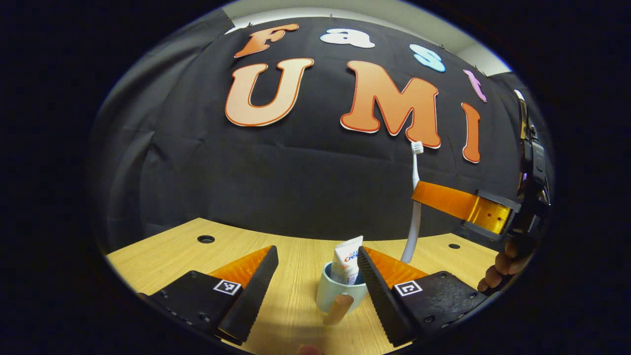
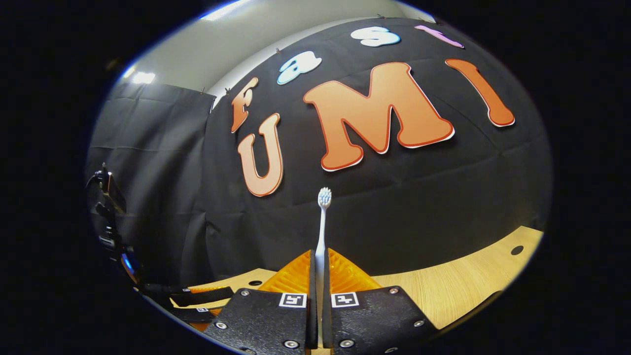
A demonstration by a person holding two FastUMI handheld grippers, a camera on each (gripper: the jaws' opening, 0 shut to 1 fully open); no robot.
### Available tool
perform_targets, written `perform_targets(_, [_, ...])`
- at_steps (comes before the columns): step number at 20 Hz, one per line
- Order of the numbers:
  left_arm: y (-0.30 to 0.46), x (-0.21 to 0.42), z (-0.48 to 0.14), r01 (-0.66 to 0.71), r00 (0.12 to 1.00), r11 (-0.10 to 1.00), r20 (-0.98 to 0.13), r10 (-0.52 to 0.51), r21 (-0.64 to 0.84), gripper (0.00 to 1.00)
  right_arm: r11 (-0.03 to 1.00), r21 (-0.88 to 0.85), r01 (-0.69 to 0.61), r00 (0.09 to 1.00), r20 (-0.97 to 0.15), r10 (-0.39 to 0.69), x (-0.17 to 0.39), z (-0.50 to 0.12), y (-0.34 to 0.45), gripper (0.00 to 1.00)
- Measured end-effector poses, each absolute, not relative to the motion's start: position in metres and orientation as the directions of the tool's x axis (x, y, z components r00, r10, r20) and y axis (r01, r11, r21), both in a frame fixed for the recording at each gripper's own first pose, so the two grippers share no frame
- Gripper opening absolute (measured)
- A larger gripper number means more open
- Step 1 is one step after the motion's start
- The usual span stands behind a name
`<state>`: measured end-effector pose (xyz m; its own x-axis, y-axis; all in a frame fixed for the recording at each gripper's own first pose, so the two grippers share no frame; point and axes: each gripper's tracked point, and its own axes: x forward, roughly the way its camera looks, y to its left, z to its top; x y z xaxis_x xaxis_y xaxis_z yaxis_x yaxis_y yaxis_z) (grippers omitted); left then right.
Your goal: Put the toothbrush and toothpaste on the desktop into the cup, then pick up the cup and place it on the coaster on the desktop.
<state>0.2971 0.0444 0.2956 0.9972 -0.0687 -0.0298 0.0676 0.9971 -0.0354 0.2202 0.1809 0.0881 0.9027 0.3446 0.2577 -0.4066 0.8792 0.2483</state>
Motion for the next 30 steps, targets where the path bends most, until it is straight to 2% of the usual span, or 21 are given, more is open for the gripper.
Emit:
perform_targets(6, [0.081, 0.278, 0.298, 0.021, 1.0, 1.0, -0.021, -0.021, -0.005, 0.96, 0.878, 0.254, -0.407, 0.905, 0.24, 0.35, 0.258, 0.068, 0.204, 0.04])
perform_targets(11, [0.08, 0.285, 0.277, 0.012, 0.997, 1.0, -0.074, -0.014, -0.024, 0.97, 0.87, 0.265, -0.416, 0.907, 0.186, 0.377, 0.269, 0.036, 0.219, 0.04])
perform_targets(15, [0.073, 0.284, 0.265, 0.023, 0.994, 0.999, -0.106, -0.027, -0.037, 0.97, 0.876, 0.235, -0.421, 0.907, 0.139, 0.398, 0.263, 0.02, 0.223, 0.04])
perform_targets(24, [0.059, 0.255, 0.281, 0.042, 0.992, 0.999, -0.117, -0.043, -0.012, 0.97, 0.886, 0.184, -0.425, 0.905, 0.07, 0.42, 0.234, 0.007, 0.215, 0.06])
perform_targets(26, [0.065, 0.253, 0.282, 0.005, 0.99, 1.0, -0.139, -0.004, 0.008, 0.96, 0.886, 0.166, -0.433, 0.9, 0.02, 0.436, 0.222, -0.003, 0.211, 0.07])
perform_targets(30, [0.048, 0.248, 0.299, 0.045, 0.986, 0.998, -0.16, -0.038, 0.044, 0.97, 0.895, 0.167, -0.414, 0.909, 0.018, 0.417, 0.205, 0.011, 0.189, 0.06])
